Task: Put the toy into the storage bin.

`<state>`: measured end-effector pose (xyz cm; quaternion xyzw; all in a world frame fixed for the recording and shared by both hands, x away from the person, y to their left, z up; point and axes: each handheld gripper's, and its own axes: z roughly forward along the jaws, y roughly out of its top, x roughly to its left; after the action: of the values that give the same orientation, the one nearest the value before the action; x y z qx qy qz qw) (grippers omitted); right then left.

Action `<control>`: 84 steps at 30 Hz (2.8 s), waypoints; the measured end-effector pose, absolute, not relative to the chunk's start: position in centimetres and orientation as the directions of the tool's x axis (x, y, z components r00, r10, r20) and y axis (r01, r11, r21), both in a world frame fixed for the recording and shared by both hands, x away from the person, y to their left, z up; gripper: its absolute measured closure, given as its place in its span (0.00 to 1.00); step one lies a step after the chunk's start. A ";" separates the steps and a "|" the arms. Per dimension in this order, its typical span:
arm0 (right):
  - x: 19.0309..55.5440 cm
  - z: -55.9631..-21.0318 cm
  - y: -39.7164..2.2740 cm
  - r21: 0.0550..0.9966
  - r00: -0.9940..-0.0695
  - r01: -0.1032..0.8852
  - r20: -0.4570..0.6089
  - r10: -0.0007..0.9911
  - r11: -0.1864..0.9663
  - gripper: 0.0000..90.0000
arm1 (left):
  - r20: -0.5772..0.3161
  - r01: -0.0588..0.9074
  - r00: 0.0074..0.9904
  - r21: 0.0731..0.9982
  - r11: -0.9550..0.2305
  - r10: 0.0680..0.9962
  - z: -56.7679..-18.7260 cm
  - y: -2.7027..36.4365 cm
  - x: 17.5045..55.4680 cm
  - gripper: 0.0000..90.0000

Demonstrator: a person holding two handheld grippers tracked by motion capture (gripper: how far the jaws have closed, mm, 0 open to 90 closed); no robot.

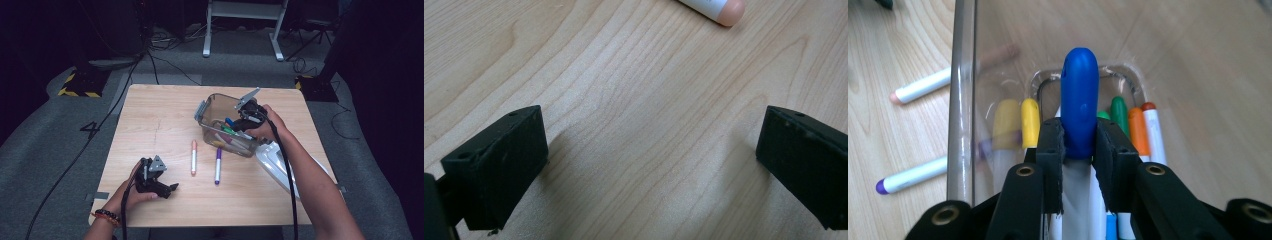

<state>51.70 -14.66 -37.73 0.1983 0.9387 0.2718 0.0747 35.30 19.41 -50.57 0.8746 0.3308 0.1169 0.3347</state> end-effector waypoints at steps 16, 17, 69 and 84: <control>51.7 -38.5 -13.9 0.498 -0.908 0.355 -0.017 0.418 0.791 0.69 | -0.017 0.500 0.754 0.663 -0.557 0.657 -50.6 19.4 35.3 0.00; 51.7 -38.5 -13.9 0.498 -0.908 0.355 -0.017 0.418 0.791 0.69 | -0.017 0.500 0.754 0.663 -0.557 0.657 -50.6 19.4 35.3 0.00; 35.9 -44.6 -21.5 0.801 -0.797 0.363 0.002 0.604 0.476 0.37 | -0.017 0.501 0.752 0.663 -0.556 0.659 -50.6 19.4 35.3 0.01; 38.5 -47.8 -12.1 0.770 -0.835 0.324 -0.041 0.549 0.549 0.34 | -0.015 0.501 0.752 0.663 -0.556 0.659 -50.6 19.4 35.3 0.01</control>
<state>38.50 -12.12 -47.75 0.2511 0.8690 0.4027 0.1402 35.28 19.40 -50.57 0.8741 0.3317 0.1182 0.3346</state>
